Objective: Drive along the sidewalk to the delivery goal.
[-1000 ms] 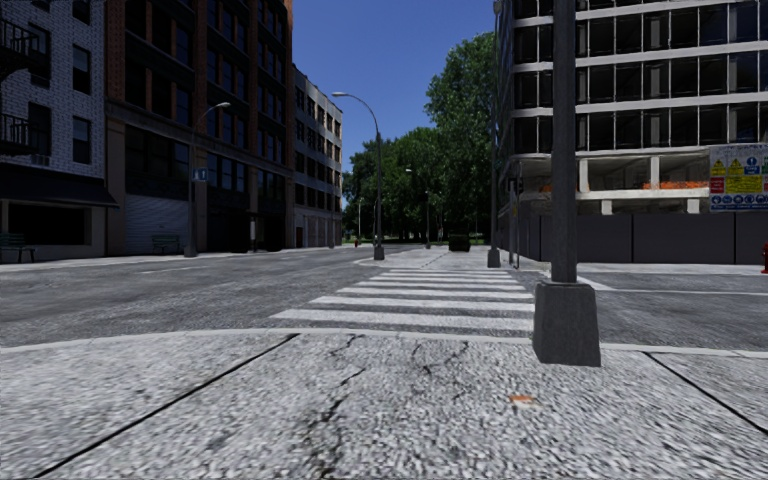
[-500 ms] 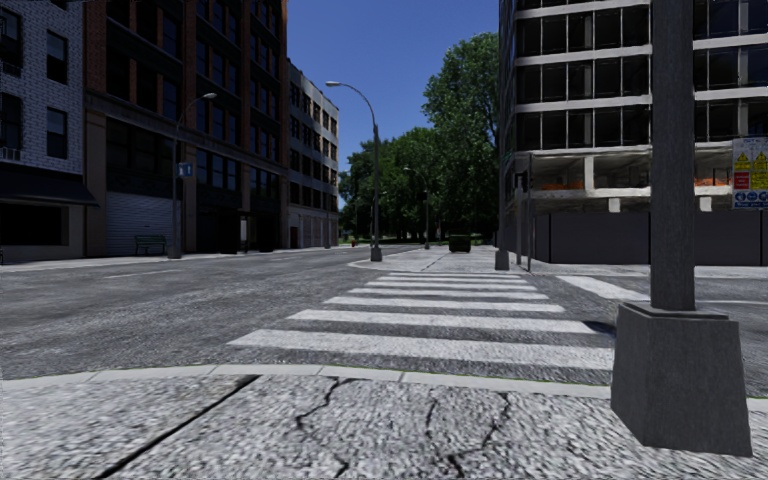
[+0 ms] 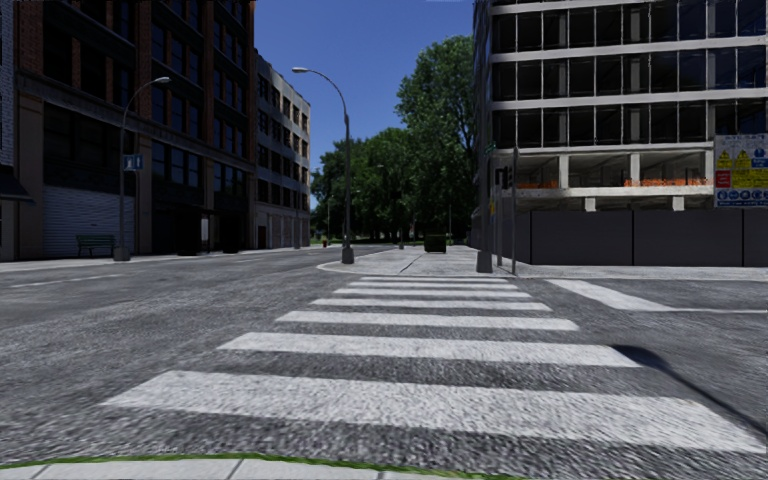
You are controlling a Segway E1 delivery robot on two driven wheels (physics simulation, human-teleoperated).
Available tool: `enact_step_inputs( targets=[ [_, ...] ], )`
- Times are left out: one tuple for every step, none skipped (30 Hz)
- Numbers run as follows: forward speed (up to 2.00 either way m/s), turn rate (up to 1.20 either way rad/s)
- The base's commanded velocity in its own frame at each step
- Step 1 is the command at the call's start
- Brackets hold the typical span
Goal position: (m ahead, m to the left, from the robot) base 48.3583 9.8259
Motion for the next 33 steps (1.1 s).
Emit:
enact_step_inputs(
  targets=[
    [2.0,-0.37],
    [2.0,-0.37],
    [2.0,-0.36],
    [2.0,-0.3],
    [1.92,-0.26],
    [1.79,-0.25],
    [1.74,-0.25],
    [1.72,-0.25],
    [1.71,-0.23],
    [1.71,-0.2],
    [1.71,-0.19],
    [1.71,-0.19],
    [1.71,-0.18],
    [1.7,-0.16],
    [1.69,-0.14],
    [1.67,-0.11],
    [1.65,-0.09],
    [1.64,-0.09],
    [1.63,-0.08],
    [1.63,-0.08],
    [1.63,-0.08],
    [1.63,-0.07],
    [1.63,-0.07],
    [1.63,-0.07],
    [1.63,-0.07],
    [1.63,-0.07],
    [1.65,-0.07],
    [1.73,-0.07],
    [1.78,-0.07],
    [1.85,-0.07],
    [1.85,-0.07],
    [1.88,-0.07],
    [1.89,-0.06]
  ],
)
